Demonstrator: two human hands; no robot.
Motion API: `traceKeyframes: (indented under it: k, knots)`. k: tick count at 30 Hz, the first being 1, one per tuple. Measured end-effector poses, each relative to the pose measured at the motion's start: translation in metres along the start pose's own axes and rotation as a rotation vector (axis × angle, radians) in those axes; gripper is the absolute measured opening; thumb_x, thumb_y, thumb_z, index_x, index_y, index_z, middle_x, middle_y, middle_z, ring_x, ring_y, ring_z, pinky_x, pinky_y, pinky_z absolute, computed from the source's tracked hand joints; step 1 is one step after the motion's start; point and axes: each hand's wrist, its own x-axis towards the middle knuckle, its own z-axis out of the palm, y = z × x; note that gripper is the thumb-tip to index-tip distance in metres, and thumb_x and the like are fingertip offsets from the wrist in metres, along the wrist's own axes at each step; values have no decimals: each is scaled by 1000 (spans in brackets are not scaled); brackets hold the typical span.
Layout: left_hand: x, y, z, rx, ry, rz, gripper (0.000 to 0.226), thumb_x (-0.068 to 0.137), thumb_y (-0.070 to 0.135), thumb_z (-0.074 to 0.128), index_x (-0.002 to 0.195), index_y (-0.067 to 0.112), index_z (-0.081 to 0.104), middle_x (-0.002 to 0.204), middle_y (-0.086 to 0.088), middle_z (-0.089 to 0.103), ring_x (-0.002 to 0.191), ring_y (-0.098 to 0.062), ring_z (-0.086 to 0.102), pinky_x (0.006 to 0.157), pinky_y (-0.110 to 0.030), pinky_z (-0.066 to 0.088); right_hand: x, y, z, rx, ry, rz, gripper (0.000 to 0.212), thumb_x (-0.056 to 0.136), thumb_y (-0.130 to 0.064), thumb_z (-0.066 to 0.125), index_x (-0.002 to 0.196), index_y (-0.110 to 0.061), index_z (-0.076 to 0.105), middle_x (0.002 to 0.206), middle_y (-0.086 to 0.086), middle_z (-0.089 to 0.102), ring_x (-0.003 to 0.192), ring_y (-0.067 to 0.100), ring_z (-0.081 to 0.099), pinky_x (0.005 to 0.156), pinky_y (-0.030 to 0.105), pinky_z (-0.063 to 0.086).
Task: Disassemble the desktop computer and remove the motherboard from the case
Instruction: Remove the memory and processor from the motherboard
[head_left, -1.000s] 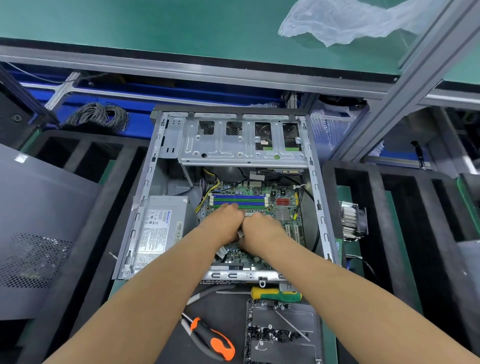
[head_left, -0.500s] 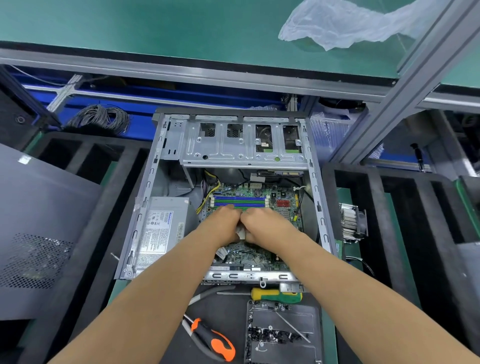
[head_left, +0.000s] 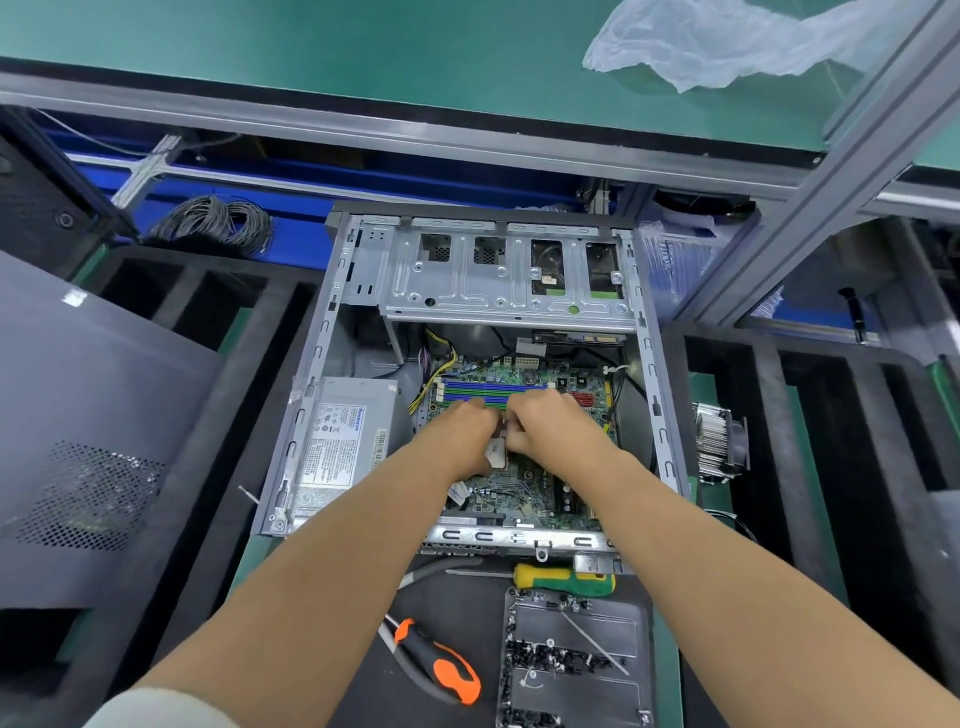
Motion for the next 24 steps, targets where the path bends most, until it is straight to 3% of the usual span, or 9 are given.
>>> traceKeyframes:
  k: [6,12,24]
  knots:
    - [1,2,-3,17,-22,-9,52,75,24,82,117,11,56,120,-11,51,112,-31,53,87,-40,48,5,6,2,118,-2,47,5,83,-11,54,82,-15,57,81,9,64,77,29,58,72,36,52]
    - [0,1,-3,25,-23,6,45,77,22,80,115,10,60,122,-10,50,112,-30,53,86,-37,47,9,11,5,195,48,60,10,80,-9,57,82,-12,66,71,5,65,65,21,56,58,25,38]
    - [-1,2,-2,59,-27,18,51,77,24,80,120,9,56,126,-12,48,118,-31,49,95,-40,45,14,16,9,271,75,90,11,80,-10,58,81,-15,68,73,4,68,69,22,62,63,29,52]
